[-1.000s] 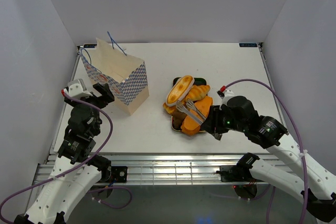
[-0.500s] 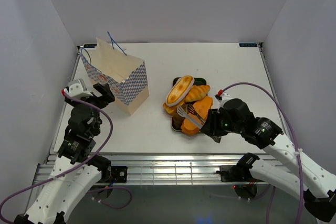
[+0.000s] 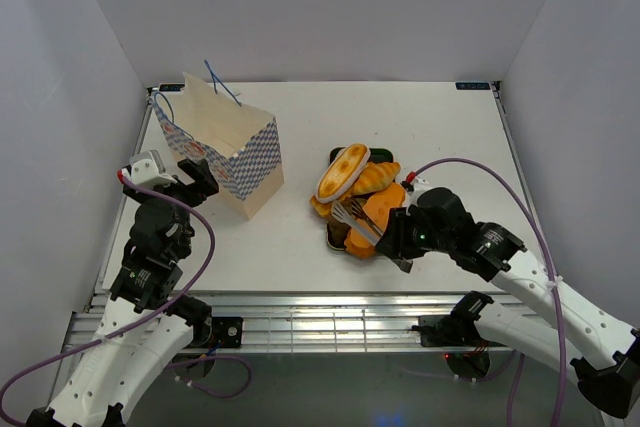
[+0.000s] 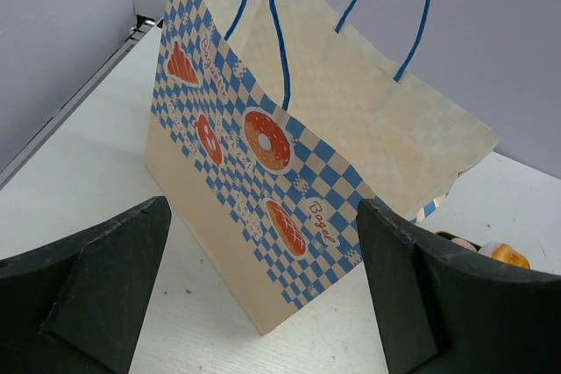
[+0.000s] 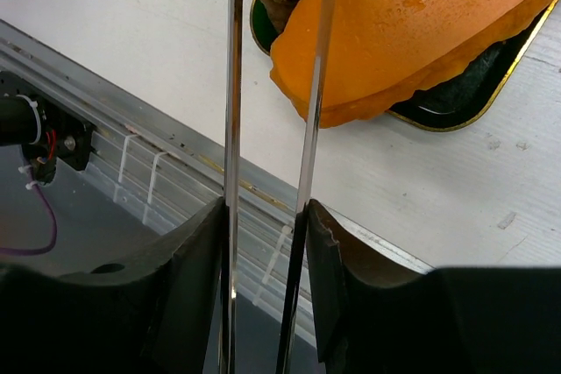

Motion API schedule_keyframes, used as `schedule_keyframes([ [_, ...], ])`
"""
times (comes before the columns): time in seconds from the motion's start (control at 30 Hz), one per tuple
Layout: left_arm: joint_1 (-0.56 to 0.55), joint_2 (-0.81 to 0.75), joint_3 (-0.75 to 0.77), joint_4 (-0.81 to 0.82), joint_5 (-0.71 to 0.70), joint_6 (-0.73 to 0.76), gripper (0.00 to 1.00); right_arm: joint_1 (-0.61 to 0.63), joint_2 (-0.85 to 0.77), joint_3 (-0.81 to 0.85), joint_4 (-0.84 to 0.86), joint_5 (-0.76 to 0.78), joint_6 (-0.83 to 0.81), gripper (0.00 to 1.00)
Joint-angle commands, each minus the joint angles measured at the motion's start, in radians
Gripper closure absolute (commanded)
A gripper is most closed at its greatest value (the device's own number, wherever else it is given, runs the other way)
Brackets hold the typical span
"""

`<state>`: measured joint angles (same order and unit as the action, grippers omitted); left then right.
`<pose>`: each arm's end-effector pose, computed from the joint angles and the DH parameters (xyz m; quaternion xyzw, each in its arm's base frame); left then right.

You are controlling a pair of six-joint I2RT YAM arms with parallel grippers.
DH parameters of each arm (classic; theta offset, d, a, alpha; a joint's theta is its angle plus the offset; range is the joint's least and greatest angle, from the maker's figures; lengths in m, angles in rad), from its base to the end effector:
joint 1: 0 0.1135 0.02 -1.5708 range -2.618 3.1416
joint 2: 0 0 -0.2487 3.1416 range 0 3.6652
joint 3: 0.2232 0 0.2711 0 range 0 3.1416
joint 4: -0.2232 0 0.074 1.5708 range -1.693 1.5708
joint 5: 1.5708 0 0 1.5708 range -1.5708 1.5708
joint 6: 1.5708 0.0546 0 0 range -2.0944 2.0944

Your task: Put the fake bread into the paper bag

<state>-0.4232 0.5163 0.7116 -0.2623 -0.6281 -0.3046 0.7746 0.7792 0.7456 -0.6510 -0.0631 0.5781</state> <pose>0.1676 -0.0403 0.3385 -0.1694 0.7060 -0.0204 0.6874 0.1468 0.1485 0.2581 -0.1020 0.8973 0.2905 0.3164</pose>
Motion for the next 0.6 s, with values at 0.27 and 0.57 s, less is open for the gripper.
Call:
schedule_keyframes([
  [0.27, -0.008, 0.001, 0.019, -0.012, 0.008, -0.002, 0.03, 0.002, -0.031, 0.115, -0.048, 0.026, -0.003, 0.70],
  [0.57, -0.009, 0.004, 0.017, -0.012, 0.008, -0.002, 0.03, 0.002, -0.075, 0.357, -0.179, 0.086, -0.044, 0.70],
])
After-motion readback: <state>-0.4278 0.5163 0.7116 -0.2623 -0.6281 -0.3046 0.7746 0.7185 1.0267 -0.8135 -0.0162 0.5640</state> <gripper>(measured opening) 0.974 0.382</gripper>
